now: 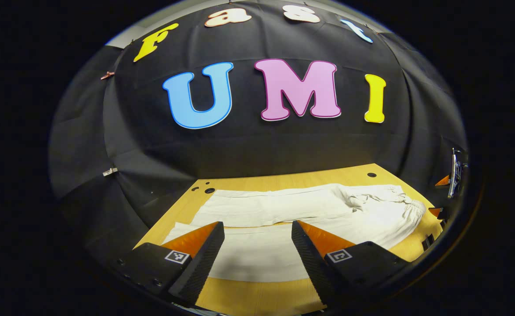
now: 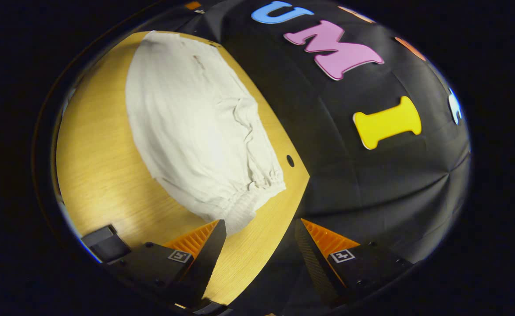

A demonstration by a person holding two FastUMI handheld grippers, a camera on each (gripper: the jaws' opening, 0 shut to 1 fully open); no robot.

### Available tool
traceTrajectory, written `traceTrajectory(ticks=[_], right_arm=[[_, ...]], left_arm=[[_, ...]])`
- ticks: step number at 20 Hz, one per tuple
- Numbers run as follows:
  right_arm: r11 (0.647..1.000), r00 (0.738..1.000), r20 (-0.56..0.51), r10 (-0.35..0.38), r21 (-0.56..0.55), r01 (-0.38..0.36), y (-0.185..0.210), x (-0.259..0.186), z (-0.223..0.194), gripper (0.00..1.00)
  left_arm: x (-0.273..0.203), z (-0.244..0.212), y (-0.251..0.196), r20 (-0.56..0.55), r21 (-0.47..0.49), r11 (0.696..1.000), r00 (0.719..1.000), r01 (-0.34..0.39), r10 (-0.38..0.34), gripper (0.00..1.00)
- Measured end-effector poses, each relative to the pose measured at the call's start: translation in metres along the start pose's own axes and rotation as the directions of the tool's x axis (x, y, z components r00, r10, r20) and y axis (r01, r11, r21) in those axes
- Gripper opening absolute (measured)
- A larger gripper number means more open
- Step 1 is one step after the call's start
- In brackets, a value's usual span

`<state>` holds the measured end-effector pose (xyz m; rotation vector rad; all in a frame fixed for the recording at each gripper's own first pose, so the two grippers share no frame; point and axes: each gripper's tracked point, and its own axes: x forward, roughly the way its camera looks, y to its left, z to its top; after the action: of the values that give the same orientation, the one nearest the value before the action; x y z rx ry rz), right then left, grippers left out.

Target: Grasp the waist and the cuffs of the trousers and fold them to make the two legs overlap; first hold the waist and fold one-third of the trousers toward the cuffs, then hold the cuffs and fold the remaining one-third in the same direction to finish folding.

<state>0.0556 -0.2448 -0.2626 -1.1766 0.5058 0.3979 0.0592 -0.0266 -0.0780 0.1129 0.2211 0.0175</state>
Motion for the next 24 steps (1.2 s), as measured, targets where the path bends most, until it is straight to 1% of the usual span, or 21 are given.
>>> traceTrajectory(ticks=[2, 4, 7, 9, 12, 15, 16, 17, 18, 19, 20, 21, 22, 23, 24], right_arm=[[0.988, 1.0, -0.001, 0.023, -0.153, -0.023, 0.008, 0.005, -0.008, 0.98], [0.973, 0.997, 0.007, 0.072, -0.22, -0.069, 0.025, 0.014, -0.01, 0.98], [0.95, 0.994, 0.018, 0.109, -0.297, -0.099, 0.038, 0.027, -0.006, 0.98], [0.941, 0.994, 0.04, 0.101, -0.329, -0.082, 0.034, 0.036, 0.001, 0.97], [0.932, 0.992, 0.057, 0.113, -0.351, -0.086, 0.033, 0.047, 0.005, 0.96], [0.906, 0.989, 0.051, 0.136, -0.411, -0.103, 0.031, 0.056, 0.01, 0.94], [0.899, 0.989, 0.043, 0.139, -0.425, -0.108, 0.03, 0.058, 0.01, 0.86], [0.895, 0.989, 0.037, 0.141, -0.432, -0.112, 0.029, 0.062, 0.011, 0.81], [0.895, 0.988, 0.025, 0.151, -0.429, -0.126, 0.031, 0.064, 0.01, 0.74], [0.893, 0.986, 0.009, 0.167, -0.425, -0.147, 0.034, 0.065, 0.008, 0.7], [0.889, 0.983, -0.01, 0.185, -0.424, -0.172, 0.036, 0.067, 0.005, 0.52], [0.887, 0.981, -0.012, 0.194, -0.426, -0.18, 0.037, 0.066, 0.006, 0.62], [0.882, 0.977, -0.023, 0.211, -0.426, -0.2, 0.04, 0.068, 0.004, 0.46], [0.88, 0.976, -0.028, 0.215, -0.427, -0.206, 0.04, 0.066, 0.004, 0.41], [0.878, 0.975, -0.041, 0.22, -0.427, -0.216, 0.041, 0.068, 0.003, 0.34]], left_arm=[[0.003, 0.006, -0.01, 0.009, 0.021, 1.0, 1.0, 0.015, -0.015, 0.98], [0.005, 0.012, -0.019, 0.023, 0.035, 0.999, 0.999, 0.031, -0.032, 0.98], [0.007, 0.012, -0.025, 0.022, 0.052, 0.998, 0.999, 0.039, -0.04, 0.98], [0.008, 0.012, -0.025, 0.019, 0.053, 0.998, 0.999, 0.033, -0.034, 0.98], [0.008, 0.008, -0.017, 0.011, 0.042, 0.999, 1.0, 0.004, -0.005, 0.98], [0.006, -0.009, -0.004, -0.025, 0.035, 0.999, 0.999, -0.034, 0.035, 0.98], [0.004, -0.015, 0.002, -0.035, 0.05, 0.998, 0.998, -0.047, 0.049, 0.98], [0.004, -0.023, 0.008, -0.045, 0.071, 0.996, 0.997, -0.058, 0.061, 0.98], [0.002, -0.031, 0.016, -0.055, 0.098, 0.993, 0.996, -0.064, 0.069, 0.98], [0.001, -0.039, 0.026, -0.065, 0.129, 0.989, 0.995, -0.07, 0.079, 0.98], [0.001, -0.047, 0.038, -0.076, 0.159, 0.984, 0.993, -0.075, 0.087, 0.97], [0.001, -0.056, 0.05, -0.086, 0.188, 0.979, 0.992, -0.078, 0.096, 0.97], [0.002, -0.063, 0.062, -0.093, 0.218, 0.973, 0.991, -0.078, 0.101, 0.98], [0.002, -0.074, 0.074, -0.099, 0.262, 0.962, 0.989, -0.081, 0.11, 0.98], [0.003, -0.083, 0.087, -0.108, 0.316, 0.946, 0.987, -0.078, 0.117, 0.98]])
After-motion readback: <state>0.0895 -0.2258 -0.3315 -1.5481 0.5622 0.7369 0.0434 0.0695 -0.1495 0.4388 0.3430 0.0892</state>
